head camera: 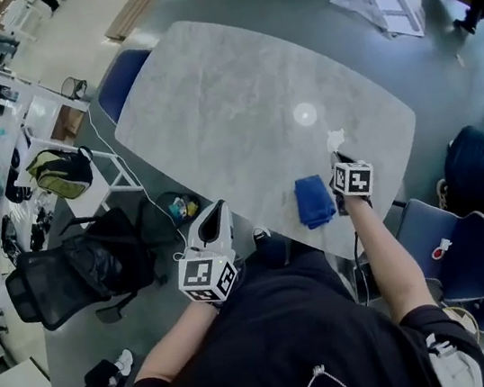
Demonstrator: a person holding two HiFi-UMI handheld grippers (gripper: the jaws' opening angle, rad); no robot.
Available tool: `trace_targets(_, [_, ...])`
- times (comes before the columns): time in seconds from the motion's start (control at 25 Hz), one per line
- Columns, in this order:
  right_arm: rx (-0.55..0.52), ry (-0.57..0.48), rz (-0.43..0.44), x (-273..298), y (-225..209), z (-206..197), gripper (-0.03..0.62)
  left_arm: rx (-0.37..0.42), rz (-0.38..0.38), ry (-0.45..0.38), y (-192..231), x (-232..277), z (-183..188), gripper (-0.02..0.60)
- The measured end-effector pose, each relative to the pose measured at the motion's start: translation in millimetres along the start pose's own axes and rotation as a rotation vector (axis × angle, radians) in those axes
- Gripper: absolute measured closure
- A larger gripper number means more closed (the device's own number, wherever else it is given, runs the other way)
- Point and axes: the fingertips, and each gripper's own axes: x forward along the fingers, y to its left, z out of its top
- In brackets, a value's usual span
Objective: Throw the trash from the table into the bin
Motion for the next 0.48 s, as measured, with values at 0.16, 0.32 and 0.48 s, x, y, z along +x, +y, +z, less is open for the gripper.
trace_targets(0.16, [0.01, -0.13, 0.109, -70.6, 46.0, 42.3, 0.559, 0.032, -0.084, -0.066, -15.1, 16.7, 24.8, 0.581])
trace_targets(0.32, [-0.025, -0.265, 0.148, -142.5, 73.2, 92.9, 0.559, 0.055, -0.154, -0.108, -31.0, 32.2, 47.1, 0.581])
trace_targets(0.48, [-0.089, -0.379, 0.16, -207.7, 100.3, 124.3, 0.559, 0.066, -0.195, -0.149, -38.7, 32.0, 69.7, 0.581])
